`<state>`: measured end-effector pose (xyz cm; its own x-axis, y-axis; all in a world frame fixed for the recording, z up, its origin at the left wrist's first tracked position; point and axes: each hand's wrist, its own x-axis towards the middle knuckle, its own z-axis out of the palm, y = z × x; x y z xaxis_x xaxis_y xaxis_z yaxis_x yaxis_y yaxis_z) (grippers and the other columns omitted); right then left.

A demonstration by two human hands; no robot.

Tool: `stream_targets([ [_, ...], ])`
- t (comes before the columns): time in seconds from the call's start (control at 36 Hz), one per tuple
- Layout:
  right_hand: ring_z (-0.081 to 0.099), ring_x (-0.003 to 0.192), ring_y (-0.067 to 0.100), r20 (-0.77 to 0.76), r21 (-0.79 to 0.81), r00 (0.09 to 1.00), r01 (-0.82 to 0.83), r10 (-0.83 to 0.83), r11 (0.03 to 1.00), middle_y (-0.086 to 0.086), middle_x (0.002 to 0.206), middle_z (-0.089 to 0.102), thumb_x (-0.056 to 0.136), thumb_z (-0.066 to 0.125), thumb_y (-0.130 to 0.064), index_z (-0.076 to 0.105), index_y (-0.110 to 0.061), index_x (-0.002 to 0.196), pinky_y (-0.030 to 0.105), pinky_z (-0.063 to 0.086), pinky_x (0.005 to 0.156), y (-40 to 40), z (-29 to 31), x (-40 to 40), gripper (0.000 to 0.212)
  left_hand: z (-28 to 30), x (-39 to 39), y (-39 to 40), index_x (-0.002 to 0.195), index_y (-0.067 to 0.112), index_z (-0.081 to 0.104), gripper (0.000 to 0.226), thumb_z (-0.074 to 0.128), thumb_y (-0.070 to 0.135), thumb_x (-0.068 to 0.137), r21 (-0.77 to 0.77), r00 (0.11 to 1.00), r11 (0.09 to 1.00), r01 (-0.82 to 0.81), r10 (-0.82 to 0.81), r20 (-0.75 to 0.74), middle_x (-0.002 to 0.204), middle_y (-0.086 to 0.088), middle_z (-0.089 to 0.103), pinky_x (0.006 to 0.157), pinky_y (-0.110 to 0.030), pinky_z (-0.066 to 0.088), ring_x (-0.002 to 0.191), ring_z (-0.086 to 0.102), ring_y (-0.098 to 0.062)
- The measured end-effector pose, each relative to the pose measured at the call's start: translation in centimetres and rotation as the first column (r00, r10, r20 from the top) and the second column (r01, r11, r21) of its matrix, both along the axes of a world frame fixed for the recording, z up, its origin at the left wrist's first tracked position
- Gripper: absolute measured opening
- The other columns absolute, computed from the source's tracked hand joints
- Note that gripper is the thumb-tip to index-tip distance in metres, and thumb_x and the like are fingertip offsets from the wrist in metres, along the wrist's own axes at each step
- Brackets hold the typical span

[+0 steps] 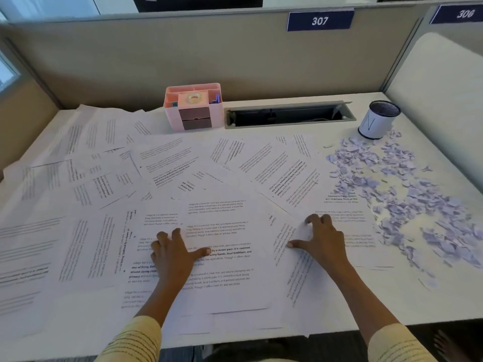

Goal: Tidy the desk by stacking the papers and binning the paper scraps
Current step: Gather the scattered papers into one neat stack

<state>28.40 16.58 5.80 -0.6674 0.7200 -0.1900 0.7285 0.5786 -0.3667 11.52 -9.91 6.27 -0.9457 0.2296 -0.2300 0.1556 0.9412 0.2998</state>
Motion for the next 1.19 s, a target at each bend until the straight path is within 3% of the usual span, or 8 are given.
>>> stream_targets([
  [0.25, 0.047, 0.107, 0.024, 0.042, 0.105, 0.997, -0.063, 0.059, 0.993, 0.006, 0.114, 0.053, 0.053, 0.071, -0.073, 0.052, -0.017, 0.116, 0.033, 0.037, 0.086, 0.5, -0.3, 0.0, 0.086, 0.7, -0.1, 1.1, 0.14, 0.0, 0.028, 0.11, 0.086, 0.047, 0.059, 0.076, 0.986, 0.989, -0.129, 0.119, 0.119, 0.135, -0.024, 0.03, 0.1, -0.05, 0.035, 0.125, 0.033, -0.044],
  [0.5, 0.051, 0.1, 0.026, 0.024, 0.02, 0.999, 0.027, -0.028, 0.999, 0.008, 0.115, 0.048, 0.048, 0.079, -0.067, 0.047, -0.018, 0.118, 0.037, 0.045, 0.082, -0.1, 0.3, -0.5, 0.091, 0.6, -1.0, 0.9, 0.14, 0.008, 0.028, 0.11, 0.078, 0.064, 0.06, -0.02, 0.995, 0.999, -0.049, 0.05, 0.09, 0.136, -0.019, 0.035, 0.1, -0.047, 0.035, 0.125, 0.037, -0.038],
  [0.67, 0.048, 0.107, 0.025, 0.06, 0.021, 0.997, 0.044, -0.045, 0.999, 0.003, 0.113, 0.053, 0.054, 0.076, -0.068, 0.05, -0.025, 0.117, 0.037, 0.037, 0.087, -0.3, 0.2, -0.8, 0.08, 0.0, -1.1, 0.6, 0.134, 0.007, 0.036, 0.092, 0.073, 0.061, 0.069, 0.038, 1.0, 0.999, 0.017, -0.018, 0.008, 0.13, -0.018, 0.039, 0.097, -0.043, 0.036, 0.121, 0.038, -0.036],
  [0.78, 0.046, 0.106, 0.023, 0.067, -0.104, 0.994, 0.094, -0.087, 0.99, 0.0, 0.101, 0.06, 0.055, 0.079, -0.062, 0.05, -0.028, 0.115, 0.037, 0.036, 0.087, -0.2, 0.5, -0.8, 0.075, -0.3, -1.4, 0.1, 0.142, 0.009, 0.029, 0.103, 0.068, 0.068, 0.067, -0.023, 0.997, 0.998, 0.058, -0.059, -0.042, 0.138, -0.018, 0.034, 0.1, -0.045, 0.033, 0.126, 0.035, -0.035],
  [0.89, 0.044, 0.114, 0.026, 0.108, -0.033, 0.992, 0.069, -0.065, 0.997, 0.004, 0.119, 0.049, 0.057, 0.08, -0.059, 0.054, -0.026, 0.116, 0.037, 0.037, 0.09, -0.4, 1.1, -1.2, 0.073, -0.6, -2.1, -0.4, 0.143, 0.009, 0.027, 0.111, 0.064, 0.076, 0.063, -0.044, 0.996, 0.996, 0.078, -0.08, -0.031, 0.137, -0.016, 0.034, 0.099, -0.043, 0.034, 0.125, 0.035, -0.034],
  [1.0, 0.042, 0.119, 0.03, 0.135, 0.093, 0.985, 0.095, -0.107, 0.991, 0.006, 0.127, 0.044, 0.067, 0.076, -0.055, 0.052, -0.029, 0.124, 0.042, 0.037, 0.094, -0.7, 1.7, -1.0, 0.068, -0.5, -2.3, -0.6, 0.139, 0.012, 0.033, 0.104, 0.058, 0.079, 0.065, -0.081, 0.991, 0.99, 0.115, -0.119, -0.053, 0.133, -0.013, 0.037, 0.096, -0.042, 0.035, 0.122, 0.037, -0.032],
  [1.11, 0.046, 0.117, 0.041, 0.156, 0.09, 0.913, 0.367, -0.377, 0.926, 0.02, 0.128, 0.043, 0.058, 0.073, -0.069, 0.038, -0.014, 0.131, 0.048, 0.041, 0.093, -1.8, 2.5, 0.3, 0.098, -0.6, -2.4, -1.2, 0.14, 0.014, 0.035, 0.099, 0.056, 0.078, 0.068, -0.051, 0.989, 0.992, 0.112, -0.116, -0.088, 0.133, -0.013, 0.038, 0.096, -0.043, 0.032, 0.121, 0.036, -0.032],
  [1.19, 0.046, 0.117, 0.044, 0.222, -0.028, 0.863, 0.471, -0.454, 0.882, 0.027, 0.132, 0.037, 0.053, 0.082, -0.059, 0.024, -0.005, 0.135, 0.048, 0.043, 0.092, -3.0, 2.7, 0.9, 0.115, -0.5, -2.9, -1.8, 0.139, 0.013, 0.037, 0.102, 0.058, 0.08, 0.064, -0.059, 0.989, 0.992, 0.109, -0.114, -0.095, 0.133, -0.014, 0.038, 0.096, -0.044, 0.032, 0.121, 0.036, -0.032],
])
